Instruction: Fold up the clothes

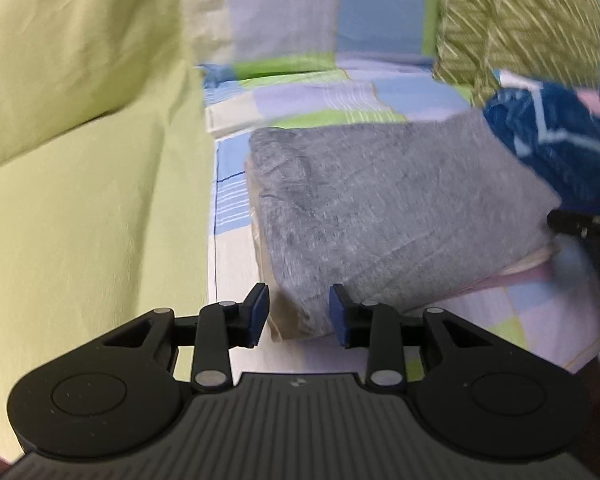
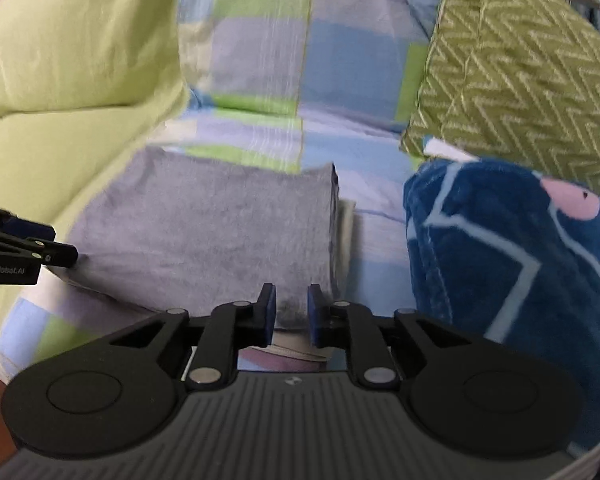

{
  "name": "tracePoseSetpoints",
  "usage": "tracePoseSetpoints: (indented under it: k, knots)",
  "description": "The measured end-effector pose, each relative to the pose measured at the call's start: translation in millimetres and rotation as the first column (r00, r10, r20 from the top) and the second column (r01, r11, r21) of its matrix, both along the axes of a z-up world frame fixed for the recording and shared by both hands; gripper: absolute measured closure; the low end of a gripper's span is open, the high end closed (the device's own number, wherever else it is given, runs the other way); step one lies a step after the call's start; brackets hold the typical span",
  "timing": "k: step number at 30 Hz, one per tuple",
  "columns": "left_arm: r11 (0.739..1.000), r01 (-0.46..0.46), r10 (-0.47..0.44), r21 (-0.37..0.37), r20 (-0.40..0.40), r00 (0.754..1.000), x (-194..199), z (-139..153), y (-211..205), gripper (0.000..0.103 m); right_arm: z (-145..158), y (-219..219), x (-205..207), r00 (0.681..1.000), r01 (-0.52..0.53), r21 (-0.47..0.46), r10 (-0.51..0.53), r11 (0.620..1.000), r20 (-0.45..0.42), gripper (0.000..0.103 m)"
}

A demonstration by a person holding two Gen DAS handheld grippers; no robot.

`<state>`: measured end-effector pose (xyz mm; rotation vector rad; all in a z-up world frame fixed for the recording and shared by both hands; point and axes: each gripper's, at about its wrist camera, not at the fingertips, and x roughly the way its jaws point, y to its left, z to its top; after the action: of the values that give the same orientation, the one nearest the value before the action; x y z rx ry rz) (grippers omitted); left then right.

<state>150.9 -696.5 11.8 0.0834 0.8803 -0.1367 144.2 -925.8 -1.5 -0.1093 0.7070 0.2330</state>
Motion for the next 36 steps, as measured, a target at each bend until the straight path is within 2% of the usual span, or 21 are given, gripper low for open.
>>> tracePoseSetpoints:
  k: [4,6,9,11,14,17,19,22,27,31,34,36]
  knots:
    - [0.997,0.072,-0.072,0.006,0.024,0.997,2,-3,-19,0.061,-3,9,2,0.999,-0.048,-0.022,0.048,0.999,0.018,0.090]
    - [0.995,0.077,-0.075,0.062,-0.025,0.997,8,-23,-28,0.061,-11,1,8,1.000,-0.011,-0.018,0.011,1.000,-0.001,0.090]
    - [0.994,0.082,-0.080,0.065,-0.032,0.996,5,-31,-26,0.061,-21,-16,11,0.998,0.052,0.018,-0.051,0.998,-0.045,0.089]
    - [0.994,0.091,-0.090,0.060,-0.014,0.996,0,-23,-24,0.061,-21,-26,8,0.995,0.077,0.056,-0.074,0.995,-0.061,0.089]
    - [0.995,0.102,-0.102,0.007,0.038,0.994,-4,1,-20,0.062,-8,-29,1,0.997,0.082,0.092,-0.081,0.992,-0.015,0.088]
    - [0.995,0.099,-0.097,-0.017,0.082,0.992,6,15,-21,0.062,10,-22,6,0.997,0.057,0.131,-0.064,0.990,0.049,0.087]
    - [0.996,0.091,-0.088,-0.024,0.095,0.992,22,14,-21,0.062,13,-14,13,0.997,0.024,0.132,-0.033,0.991,0.063,0.087]
    - [0.996,0.085,-0.082,-0.022,0.109,0.991,46,5,-22,0.061,-1,-2,25,0.999,0.005,0.115,-0.010,0.993,0.039,0.087]
    - [0.998,0.057,-0.058,0.029,0.050,0.997,66,-27,-15,0.061,-32,-6,31,0.999,0.046,0.118,-0.043,0.992,-0.029,0.087]
    - [0.998,0.056,-0.055,-0.008,0.081,0.995,49,-16,-4,0.062,-20,-5,17,0.999,0.035,0.118,-0.039,0.992,0.034,0.086]
    - [0.997,0.076,-0.073,-0.024,0.109,0.991,25,-9,-1,0.061,-8,-13,10,0.992,0.084,0.130,-0.095,0.988,0.079,0.086]
    - [0.996,0.093,-0.091,-0.016,0.104,0.990,16,-15,-1,0.060,-12,-18,14,0.991,0.106,0.130,-0.116,0.986,0.070,0.086]
